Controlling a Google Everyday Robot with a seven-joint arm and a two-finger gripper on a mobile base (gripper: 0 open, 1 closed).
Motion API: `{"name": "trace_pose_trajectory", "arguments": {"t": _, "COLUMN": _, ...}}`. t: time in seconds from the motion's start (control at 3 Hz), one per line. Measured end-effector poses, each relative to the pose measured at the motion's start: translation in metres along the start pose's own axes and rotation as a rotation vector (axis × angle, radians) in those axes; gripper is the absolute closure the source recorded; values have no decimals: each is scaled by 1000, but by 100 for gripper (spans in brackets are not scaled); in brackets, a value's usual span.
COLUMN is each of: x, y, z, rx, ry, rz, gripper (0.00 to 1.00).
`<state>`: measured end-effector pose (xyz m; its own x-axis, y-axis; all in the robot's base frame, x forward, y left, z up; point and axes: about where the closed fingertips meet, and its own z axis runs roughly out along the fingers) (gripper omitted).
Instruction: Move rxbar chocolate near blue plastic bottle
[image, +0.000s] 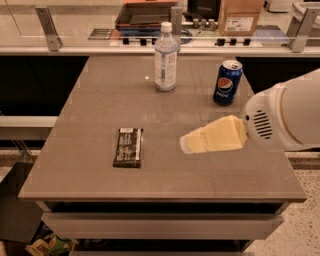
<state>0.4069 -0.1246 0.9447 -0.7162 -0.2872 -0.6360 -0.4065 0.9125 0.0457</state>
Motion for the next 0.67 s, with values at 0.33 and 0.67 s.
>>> {"name": "trace_pose_trajectory", "arguments": {"t": 0.33, "x": 10, "y": 5, "z": 22, "rx": 18, "ry": -24, "rz": 80, "gripper": 0}}
{"name": "trace_pose_trajectory", "arguments": {"t": 0.67, "x": 10, "y": 5, "z": 22, "rx": 18, "ry": -24, "rz": 80, "gripper": 0}}
